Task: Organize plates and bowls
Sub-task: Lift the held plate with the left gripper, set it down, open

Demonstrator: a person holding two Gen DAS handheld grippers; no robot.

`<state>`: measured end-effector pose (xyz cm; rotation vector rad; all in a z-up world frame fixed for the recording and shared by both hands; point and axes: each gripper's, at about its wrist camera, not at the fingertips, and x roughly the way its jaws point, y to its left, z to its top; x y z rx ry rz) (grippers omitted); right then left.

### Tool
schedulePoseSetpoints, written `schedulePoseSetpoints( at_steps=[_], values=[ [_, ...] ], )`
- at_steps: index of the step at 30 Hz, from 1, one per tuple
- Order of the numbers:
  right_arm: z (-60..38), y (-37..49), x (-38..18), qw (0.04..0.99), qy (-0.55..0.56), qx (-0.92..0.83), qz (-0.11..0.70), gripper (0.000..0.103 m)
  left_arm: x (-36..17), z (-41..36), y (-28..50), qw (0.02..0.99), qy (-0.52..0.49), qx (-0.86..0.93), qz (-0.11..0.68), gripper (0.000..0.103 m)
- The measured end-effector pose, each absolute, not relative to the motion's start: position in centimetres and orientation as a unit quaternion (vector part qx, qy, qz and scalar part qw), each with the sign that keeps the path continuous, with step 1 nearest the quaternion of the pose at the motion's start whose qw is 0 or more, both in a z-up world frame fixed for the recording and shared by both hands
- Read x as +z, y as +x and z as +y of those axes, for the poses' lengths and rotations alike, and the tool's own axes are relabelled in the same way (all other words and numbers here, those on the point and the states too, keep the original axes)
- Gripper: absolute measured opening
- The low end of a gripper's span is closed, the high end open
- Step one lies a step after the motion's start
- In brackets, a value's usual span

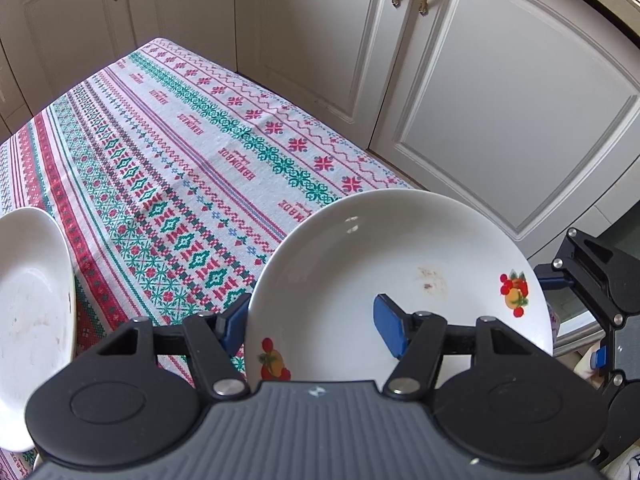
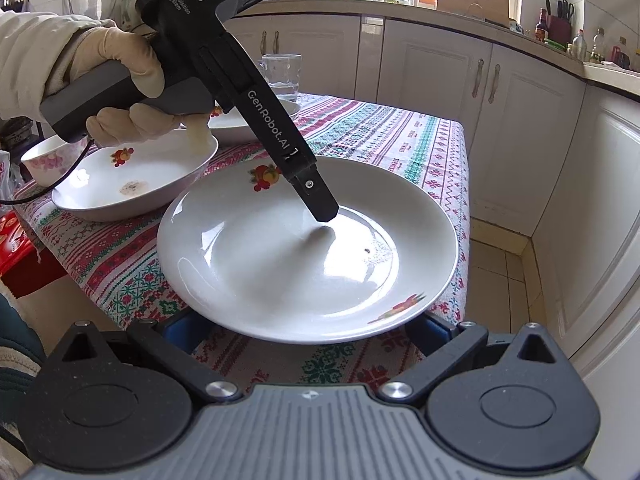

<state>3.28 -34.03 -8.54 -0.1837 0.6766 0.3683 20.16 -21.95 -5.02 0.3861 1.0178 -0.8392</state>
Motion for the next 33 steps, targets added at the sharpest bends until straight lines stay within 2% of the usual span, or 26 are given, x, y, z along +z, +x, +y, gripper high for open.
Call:
schedulePoseSetpoints(
  at_steps=[18, 33],
  values=[
    [-34.0, 7.4, -6.4, 0.916, -0.114, 0.198, 0.331, 0.103, -3.1, -20.4, 23.2, 0.799, 0.153, -0.374, 0.446, 0.064],
    [-35.1, 13.2, -7.0, 0.91, -0.109, 0.213, 0.339, 0.103, -4.3, -20.9, 27.9, 0.806, 0.144, -0.362, 0.446, 0.064]
  ],
)
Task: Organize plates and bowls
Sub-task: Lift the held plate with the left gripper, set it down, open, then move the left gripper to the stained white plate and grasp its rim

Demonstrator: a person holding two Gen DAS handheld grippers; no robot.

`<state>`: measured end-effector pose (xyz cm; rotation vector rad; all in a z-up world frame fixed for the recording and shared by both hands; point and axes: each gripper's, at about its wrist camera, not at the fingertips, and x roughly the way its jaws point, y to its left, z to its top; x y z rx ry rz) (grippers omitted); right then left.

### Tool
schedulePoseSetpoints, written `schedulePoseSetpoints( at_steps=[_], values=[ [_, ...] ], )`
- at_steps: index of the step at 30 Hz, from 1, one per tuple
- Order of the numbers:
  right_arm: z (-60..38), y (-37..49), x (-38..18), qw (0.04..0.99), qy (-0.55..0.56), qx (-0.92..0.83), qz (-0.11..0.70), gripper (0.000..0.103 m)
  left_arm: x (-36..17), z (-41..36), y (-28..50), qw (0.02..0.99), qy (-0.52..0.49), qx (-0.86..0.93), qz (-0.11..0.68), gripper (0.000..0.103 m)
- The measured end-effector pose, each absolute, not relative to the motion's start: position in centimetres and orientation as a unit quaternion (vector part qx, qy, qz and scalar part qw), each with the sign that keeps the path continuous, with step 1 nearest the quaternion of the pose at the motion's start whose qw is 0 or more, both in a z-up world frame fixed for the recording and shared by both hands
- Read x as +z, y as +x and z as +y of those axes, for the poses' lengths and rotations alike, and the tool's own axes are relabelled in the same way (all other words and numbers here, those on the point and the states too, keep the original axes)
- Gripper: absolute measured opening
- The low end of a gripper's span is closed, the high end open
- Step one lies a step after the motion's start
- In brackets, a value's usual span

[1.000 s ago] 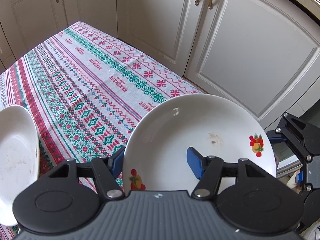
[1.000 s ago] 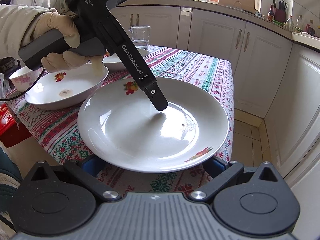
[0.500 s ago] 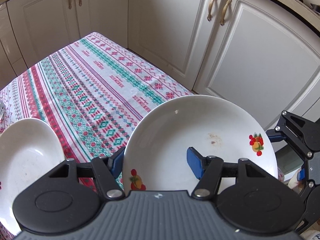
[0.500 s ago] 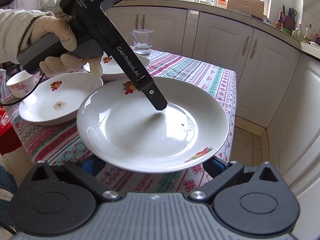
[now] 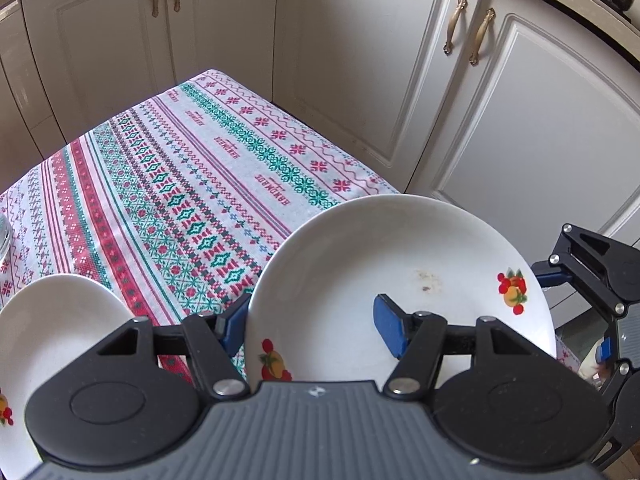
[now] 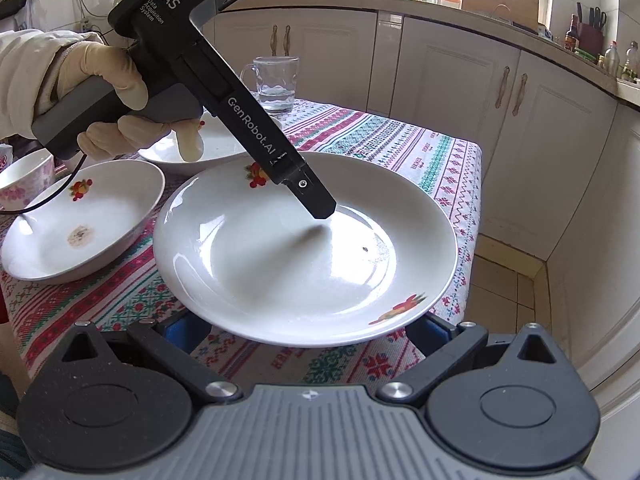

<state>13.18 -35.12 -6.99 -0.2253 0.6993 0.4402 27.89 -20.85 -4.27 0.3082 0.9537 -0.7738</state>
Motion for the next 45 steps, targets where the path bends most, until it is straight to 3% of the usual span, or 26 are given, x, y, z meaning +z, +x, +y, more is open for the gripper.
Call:
schedulePoseSetpoints(
  at_steps=[17, 23, 37, 45],
  values=[
    [-35.1, 14.7, -8.3, 0.908, -0.106, 0.204, 0.351, 0.103, -5.6, -21.5, 29.1, 0.803, 0.148, -0.362, 0.45, 0.064],
    [-35.0, 14.6, -8.4, 0.907, -0.108, 0.205, 0.352, 0.103, -4.9, -21.6, 28.3, 0.811, 0.15, -0.364, 0.433, 0.08],
    [-34.6, 9.4, -5.3, 0.919, -0.094, 0.198, 0.328, 0.103, 1.6, -16.6, 21.2, 0.862, 0.139, -0.343, 0.346, 0.088],
    [-32.0, 6.2, -4.1, 0.93, -0.082, 0.206, 0.293, 0.103, 1.7, -10.9, 15.6, 0.897, 0.117, -0.275, 0.327, 0.093]
  ],
)
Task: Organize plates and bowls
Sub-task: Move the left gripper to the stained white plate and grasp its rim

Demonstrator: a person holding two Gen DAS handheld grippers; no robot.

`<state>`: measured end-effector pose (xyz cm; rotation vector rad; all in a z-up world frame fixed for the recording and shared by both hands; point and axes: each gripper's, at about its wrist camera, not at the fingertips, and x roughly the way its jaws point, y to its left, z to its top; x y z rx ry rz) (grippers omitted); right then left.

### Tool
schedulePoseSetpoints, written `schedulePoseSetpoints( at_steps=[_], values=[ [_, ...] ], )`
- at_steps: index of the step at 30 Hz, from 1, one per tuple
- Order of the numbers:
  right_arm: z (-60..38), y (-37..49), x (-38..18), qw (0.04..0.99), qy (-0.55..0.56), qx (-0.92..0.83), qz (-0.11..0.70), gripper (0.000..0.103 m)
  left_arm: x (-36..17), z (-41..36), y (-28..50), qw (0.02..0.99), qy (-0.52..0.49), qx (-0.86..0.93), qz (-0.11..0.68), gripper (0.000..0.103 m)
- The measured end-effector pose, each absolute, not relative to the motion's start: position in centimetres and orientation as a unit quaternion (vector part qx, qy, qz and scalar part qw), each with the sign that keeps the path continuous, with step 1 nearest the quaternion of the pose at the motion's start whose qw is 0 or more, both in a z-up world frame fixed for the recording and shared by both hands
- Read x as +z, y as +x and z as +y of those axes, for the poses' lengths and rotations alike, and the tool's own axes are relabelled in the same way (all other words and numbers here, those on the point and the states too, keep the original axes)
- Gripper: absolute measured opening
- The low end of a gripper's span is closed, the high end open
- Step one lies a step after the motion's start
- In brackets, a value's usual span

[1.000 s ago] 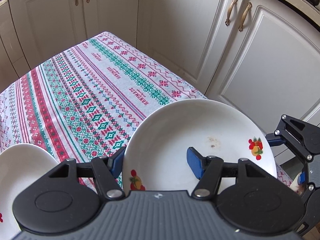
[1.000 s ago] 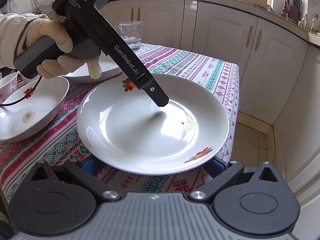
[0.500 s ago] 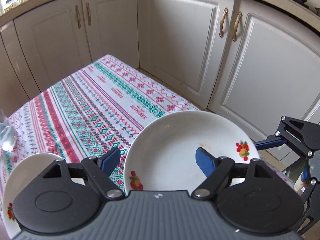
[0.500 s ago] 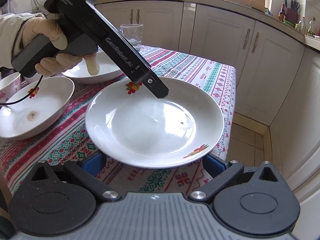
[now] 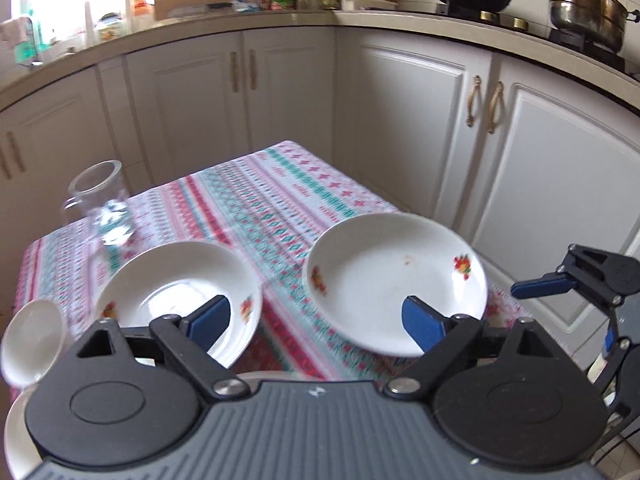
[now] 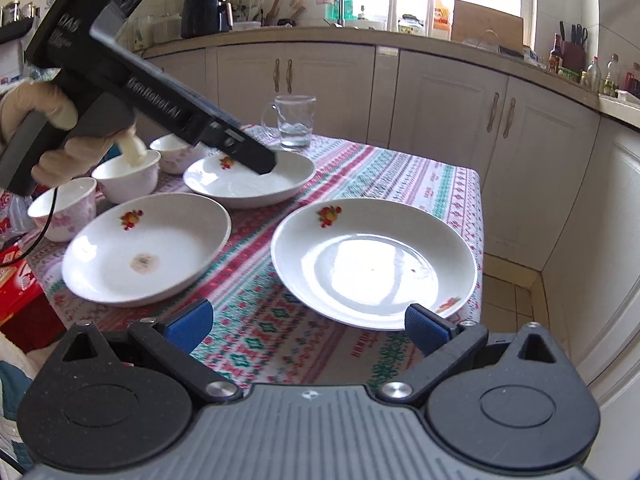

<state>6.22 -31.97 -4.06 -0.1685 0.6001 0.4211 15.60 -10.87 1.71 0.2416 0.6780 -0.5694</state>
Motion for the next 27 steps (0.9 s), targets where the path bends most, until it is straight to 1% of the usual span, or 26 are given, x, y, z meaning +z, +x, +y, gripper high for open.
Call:
schedulePoseSetpoints(
  at_steps=[6, 13, 19, 27],
  values=[
    [-30.0, 4.6, -4.5, 0.931, -0.074, 0.218, 0.285, 0.103, 0.2, -7.2, 11.1, 0.908, 0.102, -0.23, 0.335, 0.093],
    [-27.2, 3.8, -6.5, 0.92, -0.076, 0.239, 0.3, 0.103, -1.8, -3.5, 8.3, 0.913, 0.063, -0.194, 0.354, 0.093],
    [-25.2, 3.9, -7.9, 0.91, -0.086, 0.254, 0.315, 0.103, -2.1, -2.5, 7.6, 0.913, 0.068, -0.189, 0.355, 0.093],
    [-23.5, 4.8, -8.4, 0.901, -0.097, 0.271, 0.325, 0.103, -2.7, -1.9, 7.9, 0.907, 0.065, -0.202, 0.365, 0.092]
  ],
)
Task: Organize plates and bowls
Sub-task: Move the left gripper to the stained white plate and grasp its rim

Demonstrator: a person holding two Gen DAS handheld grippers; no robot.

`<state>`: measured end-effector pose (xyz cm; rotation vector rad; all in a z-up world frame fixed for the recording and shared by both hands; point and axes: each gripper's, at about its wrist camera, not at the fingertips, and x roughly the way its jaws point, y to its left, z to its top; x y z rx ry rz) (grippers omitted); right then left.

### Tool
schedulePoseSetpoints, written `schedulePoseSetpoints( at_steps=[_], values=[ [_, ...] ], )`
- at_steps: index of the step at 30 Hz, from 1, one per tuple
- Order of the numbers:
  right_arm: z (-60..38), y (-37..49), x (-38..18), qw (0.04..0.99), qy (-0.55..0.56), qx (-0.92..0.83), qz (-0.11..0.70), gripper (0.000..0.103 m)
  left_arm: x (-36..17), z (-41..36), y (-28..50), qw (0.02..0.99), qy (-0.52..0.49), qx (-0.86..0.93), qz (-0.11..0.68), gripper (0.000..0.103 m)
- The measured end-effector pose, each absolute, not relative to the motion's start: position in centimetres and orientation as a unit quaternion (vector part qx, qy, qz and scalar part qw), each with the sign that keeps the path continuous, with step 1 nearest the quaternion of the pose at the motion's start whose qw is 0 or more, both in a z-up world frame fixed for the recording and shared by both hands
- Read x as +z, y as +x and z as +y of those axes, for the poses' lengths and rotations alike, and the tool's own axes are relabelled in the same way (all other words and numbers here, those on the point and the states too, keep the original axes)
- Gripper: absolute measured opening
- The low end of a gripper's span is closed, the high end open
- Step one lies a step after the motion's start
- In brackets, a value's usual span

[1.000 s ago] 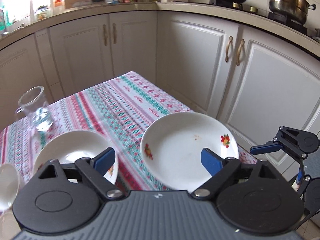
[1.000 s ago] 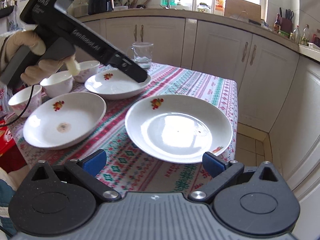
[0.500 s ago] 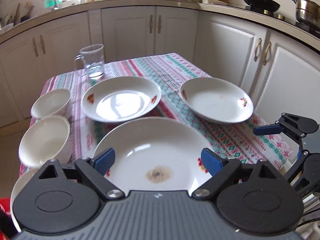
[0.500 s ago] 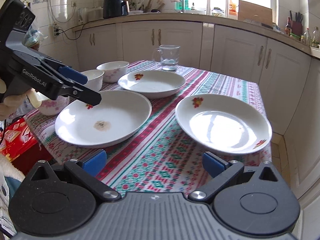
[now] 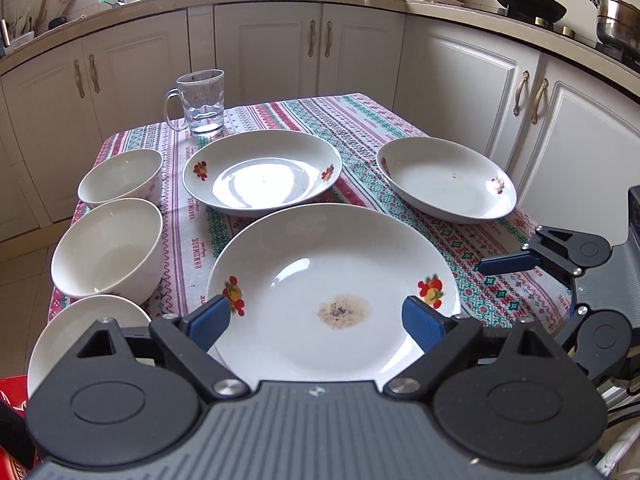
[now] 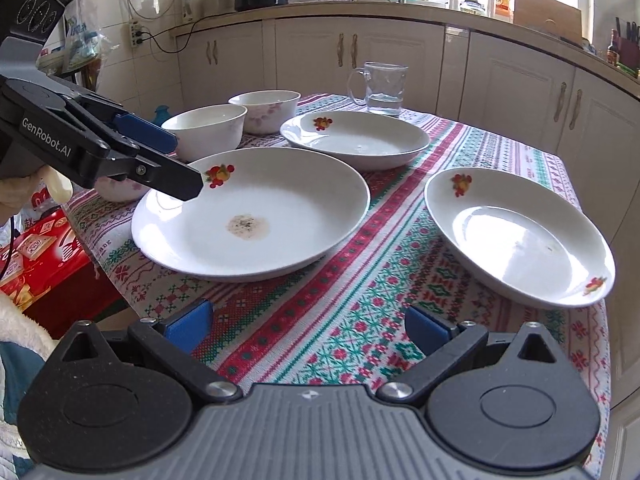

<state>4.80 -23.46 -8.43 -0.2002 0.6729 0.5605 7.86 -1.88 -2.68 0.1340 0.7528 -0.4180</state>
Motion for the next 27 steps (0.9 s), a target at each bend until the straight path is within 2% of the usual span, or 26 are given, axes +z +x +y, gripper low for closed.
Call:
schedulePoseSetpoints(
  at_steps=[27],
  values=[
    [-20.4, 6.8, -9.6, 0.873, -0.135, 0.358, 0.303, 0.103, -3.6, -1.6, 17.3, 0.847, 0.118, -0.253, 0.452, 0.092]
  ],
)
